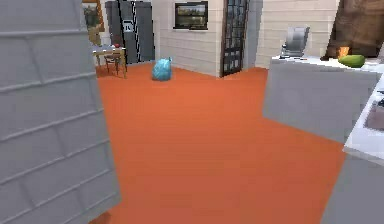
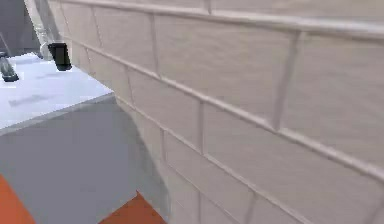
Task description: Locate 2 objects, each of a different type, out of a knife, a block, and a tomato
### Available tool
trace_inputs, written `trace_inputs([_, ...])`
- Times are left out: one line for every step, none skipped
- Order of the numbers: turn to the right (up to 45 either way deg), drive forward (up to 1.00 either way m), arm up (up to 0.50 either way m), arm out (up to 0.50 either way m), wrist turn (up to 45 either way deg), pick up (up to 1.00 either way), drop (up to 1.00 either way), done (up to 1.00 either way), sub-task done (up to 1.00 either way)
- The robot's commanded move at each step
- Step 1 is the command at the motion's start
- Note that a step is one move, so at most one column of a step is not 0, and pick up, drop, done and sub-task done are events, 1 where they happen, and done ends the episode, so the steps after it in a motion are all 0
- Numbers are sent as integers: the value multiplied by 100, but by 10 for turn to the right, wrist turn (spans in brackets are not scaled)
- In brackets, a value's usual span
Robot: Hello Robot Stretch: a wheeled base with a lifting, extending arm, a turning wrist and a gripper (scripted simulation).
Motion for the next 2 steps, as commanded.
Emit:
trace_inputs([90, 0, 0, 0, 0, 0, 0, 0, 0])
trace_inputs([0, 100, 0, 0, 0, 0, 0, 0, 0])
